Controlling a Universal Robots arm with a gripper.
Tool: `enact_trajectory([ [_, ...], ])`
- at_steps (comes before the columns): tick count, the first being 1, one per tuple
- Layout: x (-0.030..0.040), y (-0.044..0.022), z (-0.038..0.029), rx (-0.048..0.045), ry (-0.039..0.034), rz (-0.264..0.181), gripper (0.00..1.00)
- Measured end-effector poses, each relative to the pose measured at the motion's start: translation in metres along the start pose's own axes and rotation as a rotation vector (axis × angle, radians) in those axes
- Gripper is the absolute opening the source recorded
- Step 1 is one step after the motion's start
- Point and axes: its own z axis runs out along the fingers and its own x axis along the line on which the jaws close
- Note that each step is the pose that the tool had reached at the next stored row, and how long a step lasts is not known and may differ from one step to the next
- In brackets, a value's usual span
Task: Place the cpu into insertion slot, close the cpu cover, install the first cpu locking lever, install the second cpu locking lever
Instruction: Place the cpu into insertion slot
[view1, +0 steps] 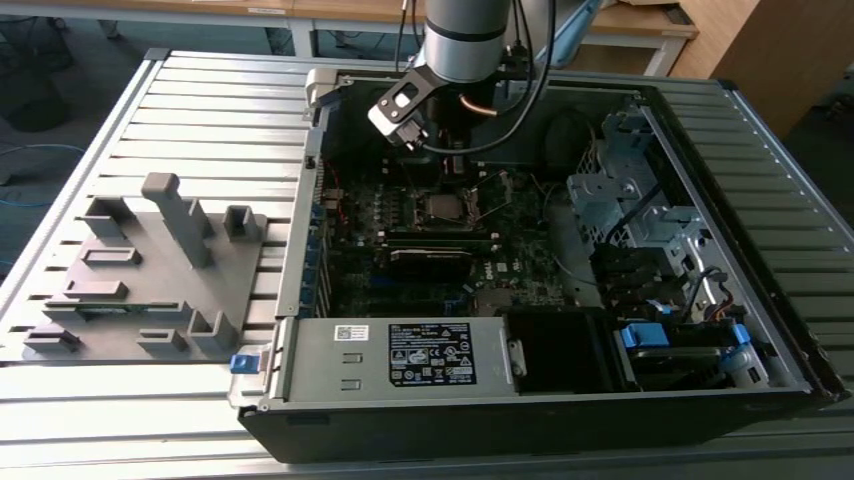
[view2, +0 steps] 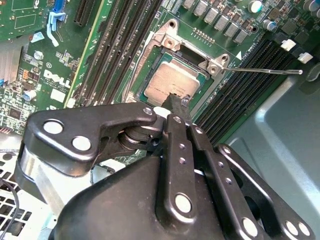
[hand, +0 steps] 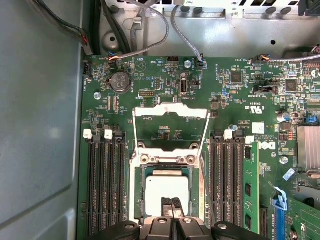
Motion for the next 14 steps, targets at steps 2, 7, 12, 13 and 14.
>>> enact_trajectory([
  [2, 0.0000, 0.0002, 0.0001, 0.0145, -0.0001, 0.000, 0.10],
  [7, 0.0000, 0.0002, 0.0002, 0.0251, -0.0002, 0.000, 0.10],
  [12, 0.0000, 0.0013, 0.0003, 0.0250, 0.0000, 0.000, 0.10],
  [13, 0.0000, 0.0015, 0.0003, 0.0250, -0.0001, 0.000, 0.10],
  [14, 0.0000, 0.0015, 0.0003, 0.0251, -0.0001, 0.000, 0.10],
])
